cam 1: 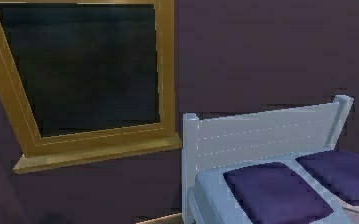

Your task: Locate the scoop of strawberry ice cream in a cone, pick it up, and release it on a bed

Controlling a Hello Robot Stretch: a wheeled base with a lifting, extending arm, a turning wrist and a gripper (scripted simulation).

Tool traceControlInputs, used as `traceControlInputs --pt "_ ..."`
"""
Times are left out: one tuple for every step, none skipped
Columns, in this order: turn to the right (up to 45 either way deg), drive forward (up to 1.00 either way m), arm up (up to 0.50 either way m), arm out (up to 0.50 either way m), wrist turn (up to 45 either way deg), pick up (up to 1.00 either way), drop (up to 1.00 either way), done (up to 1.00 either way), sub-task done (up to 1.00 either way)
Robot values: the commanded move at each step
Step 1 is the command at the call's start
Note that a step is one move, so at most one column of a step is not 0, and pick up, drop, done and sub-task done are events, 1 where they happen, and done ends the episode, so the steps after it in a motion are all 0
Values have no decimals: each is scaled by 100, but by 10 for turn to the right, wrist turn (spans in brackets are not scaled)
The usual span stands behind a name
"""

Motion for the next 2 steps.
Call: traceControlInputs --pt "0 0 0 48 0 0 0 0 0" --pt "0 0 0 0 450 0 0 0 0"
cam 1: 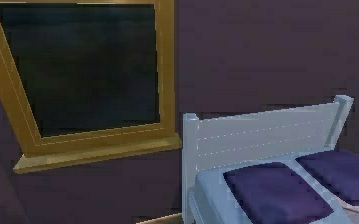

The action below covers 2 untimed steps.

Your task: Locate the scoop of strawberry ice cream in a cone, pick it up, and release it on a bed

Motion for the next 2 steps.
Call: traceControlInputs --pt "0 0 0 0 270 0 0 0 0" --pt "0 0 -24 0 0 0 0 0 0"
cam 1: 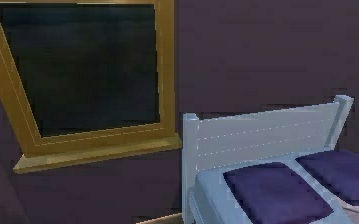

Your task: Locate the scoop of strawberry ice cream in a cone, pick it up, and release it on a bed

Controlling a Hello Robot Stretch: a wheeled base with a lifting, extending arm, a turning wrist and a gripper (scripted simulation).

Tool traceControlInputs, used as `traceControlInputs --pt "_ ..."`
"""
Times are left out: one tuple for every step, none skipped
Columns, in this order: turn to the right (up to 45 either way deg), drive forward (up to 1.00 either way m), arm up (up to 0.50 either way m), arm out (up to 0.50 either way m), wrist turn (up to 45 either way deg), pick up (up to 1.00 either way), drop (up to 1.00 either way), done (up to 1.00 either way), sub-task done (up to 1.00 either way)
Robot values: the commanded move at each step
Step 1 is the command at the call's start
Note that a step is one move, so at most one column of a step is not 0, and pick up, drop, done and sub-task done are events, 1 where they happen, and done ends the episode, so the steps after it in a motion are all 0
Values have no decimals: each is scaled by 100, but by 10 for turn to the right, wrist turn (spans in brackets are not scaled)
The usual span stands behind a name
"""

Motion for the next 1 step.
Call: traceControlInputs --pt "0 0 -32 0 0 0 0 0 0"
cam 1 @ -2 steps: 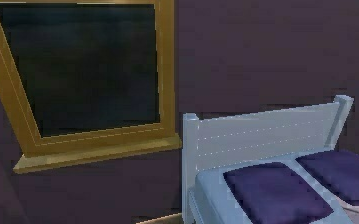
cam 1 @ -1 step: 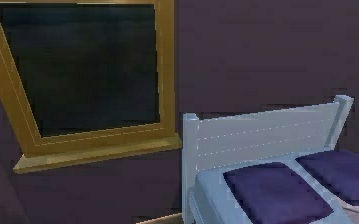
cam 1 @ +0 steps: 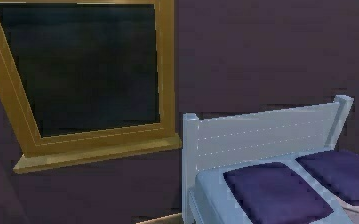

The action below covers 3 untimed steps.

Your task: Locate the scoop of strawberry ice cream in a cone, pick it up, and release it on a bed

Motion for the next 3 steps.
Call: traceControlInputs --pt "0 0 0 0 0 0 100 0 0" --pt "0 0 10 0 0 0 0 0 0" --pt "0 0 0 -8 0 0 0 0 0"
